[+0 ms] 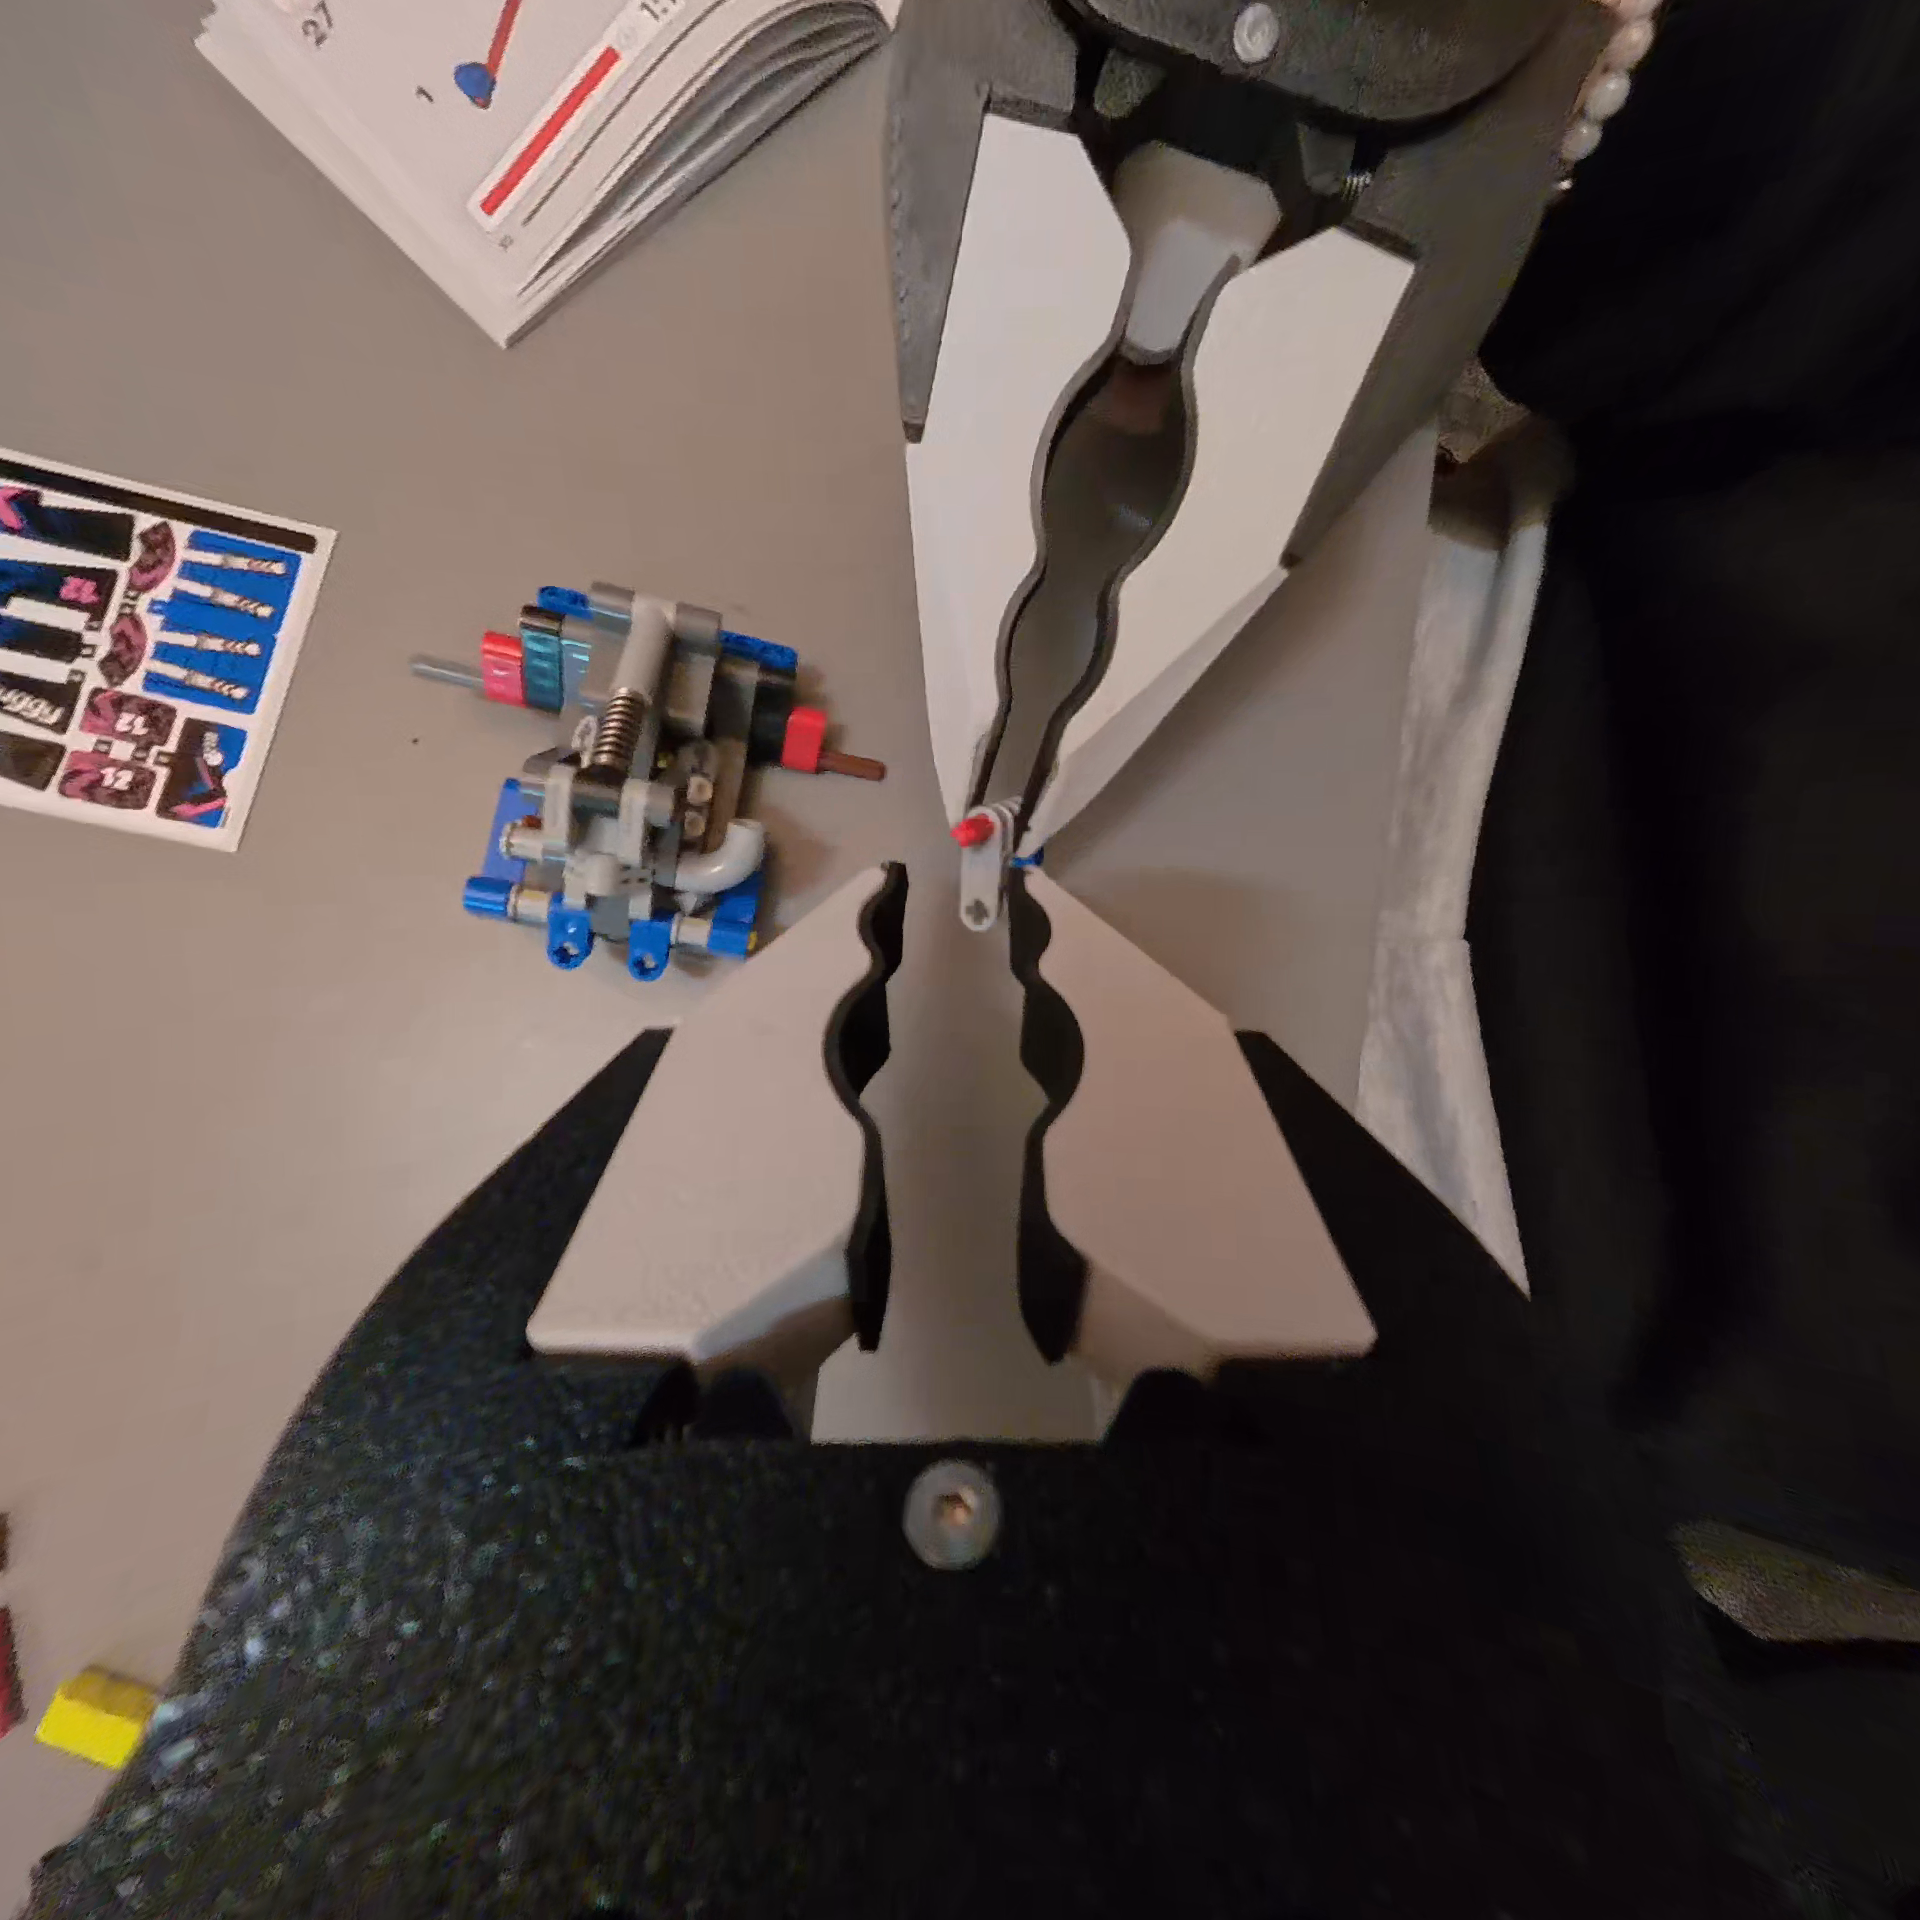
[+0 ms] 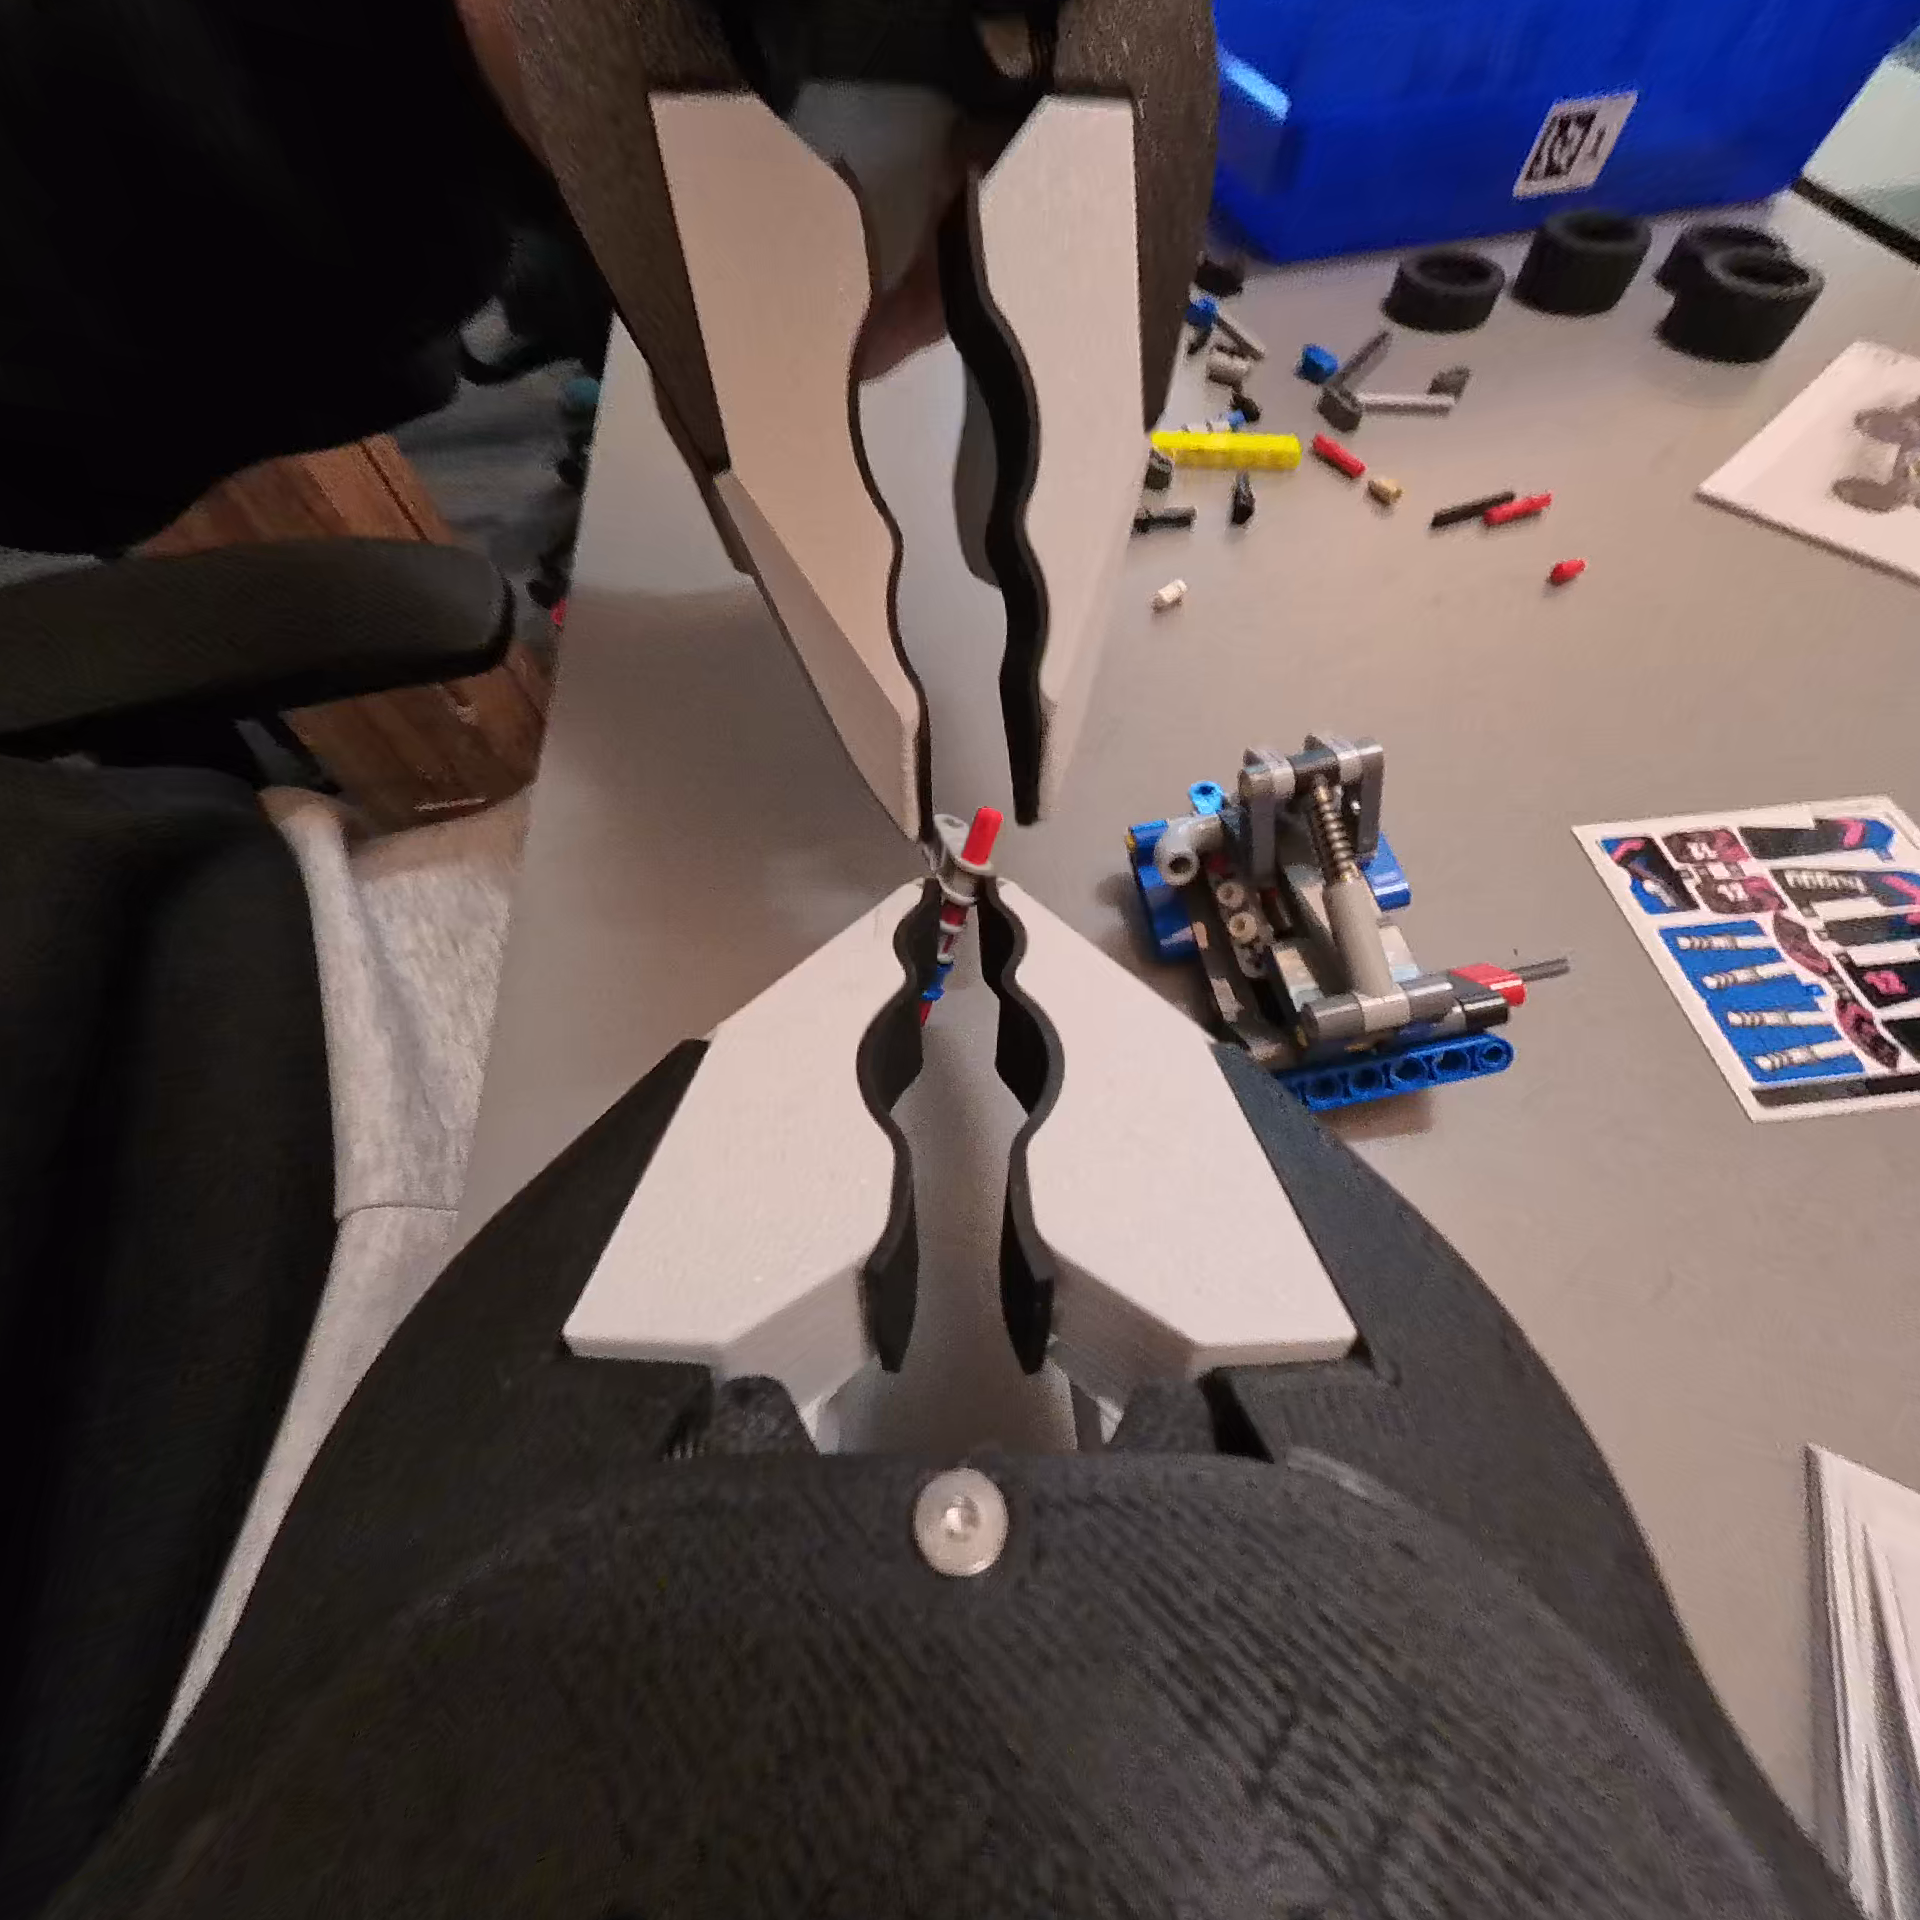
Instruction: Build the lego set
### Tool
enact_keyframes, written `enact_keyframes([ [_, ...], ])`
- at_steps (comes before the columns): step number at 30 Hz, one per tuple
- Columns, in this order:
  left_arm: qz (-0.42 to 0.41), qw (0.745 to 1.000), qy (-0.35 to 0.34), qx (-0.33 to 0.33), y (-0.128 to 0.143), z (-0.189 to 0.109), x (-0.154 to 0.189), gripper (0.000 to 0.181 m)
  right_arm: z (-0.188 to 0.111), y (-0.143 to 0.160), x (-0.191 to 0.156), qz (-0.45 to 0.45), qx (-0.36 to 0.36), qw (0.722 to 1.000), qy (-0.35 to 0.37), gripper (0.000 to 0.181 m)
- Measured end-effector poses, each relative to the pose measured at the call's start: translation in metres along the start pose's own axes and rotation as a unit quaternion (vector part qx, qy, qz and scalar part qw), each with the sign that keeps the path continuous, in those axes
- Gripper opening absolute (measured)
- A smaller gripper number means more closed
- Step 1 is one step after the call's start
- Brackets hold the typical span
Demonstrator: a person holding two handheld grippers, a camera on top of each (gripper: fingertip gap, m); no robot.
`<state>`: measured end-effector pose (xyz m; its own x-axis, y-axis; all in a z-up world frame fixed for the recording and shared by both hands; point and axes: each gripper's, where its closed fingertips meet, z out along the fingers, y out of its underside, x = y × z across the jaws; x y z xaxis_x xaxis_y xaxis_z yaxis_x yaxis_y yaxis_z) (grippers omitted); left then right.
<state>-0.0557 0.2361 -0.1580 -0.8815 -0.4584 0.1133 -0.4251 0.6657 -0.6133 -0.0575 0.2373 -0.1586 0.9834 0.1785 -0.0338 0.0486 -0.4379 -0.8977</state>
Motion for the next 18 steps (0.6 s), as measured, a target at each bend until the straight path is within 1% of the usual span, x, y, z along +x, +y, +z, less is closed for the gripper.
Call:
enact_keyframes([
  [2,0.013,1.0,0.005,-0.005,-0.002,0.002,0.004,0.02,-0.002,-0.004,-0.005,-0.007,0.014,1.0,-0.01,0.005],
  [3,0.027,1.0,0.003,-0.001,-0.004,0.003,0.006,0.016,-0.002,-0.003,-0.004,-0.009,0.009,1.0,-0.005,0.005],
  [4,0.039,0.999,0.004,0.004,-0.006,0.002,0.008,0.008,-0.001,0.0,-0.006,-0.011,0.003,1.0,-0.01,0.006],
  [5,0.044,0.999,0.003,0.009,-0.009,0.002,0.009,0.005,-0.002,0.001,-0.006,-0.013,0.001,1.0,-0.007,0.006],
  [8,0.051,0.999,-0.001,-0.002,-0.009,0.004,0.011,0.004,-0.004,0.002,-0.007,-0.025,-0.003,1.0,0.0,0.006],
  [9,0.058,0.998,-0.014,-0.005,-0.009,0.004,0.008,0.004,-0.004,0.005,-0.006,-0.027,-0.012,1.0,0.002,0.01],
  [11,0.068,0.998,-0.016,-0.012,-0.007,0.004,0.009,0.004,-0.007,0.015,-0.003,-0.027,-0.04,0.999,0.009,0.021],
  [13,0.071,0.997,-0.026,-0.019,-0.005,0.004,0.004,0.003,-0.011,0.024,0.001,-0.016,-0.064,0.998,0.013,0.021],
  [16,0.077,0.997,-0.018,-0.026,-0.002,0.009,0.005,0.003,-0.012,0.019,-0.001,0.021,-0.048,0.999,-0.008,0.02],
  [18,0.089,0.995,-0.017,-0.04,0.001,0.013,0.006,0.003,-0.006,0.017,-0.001,0.031,-0.043,0.999,-0.013,0.024],
])
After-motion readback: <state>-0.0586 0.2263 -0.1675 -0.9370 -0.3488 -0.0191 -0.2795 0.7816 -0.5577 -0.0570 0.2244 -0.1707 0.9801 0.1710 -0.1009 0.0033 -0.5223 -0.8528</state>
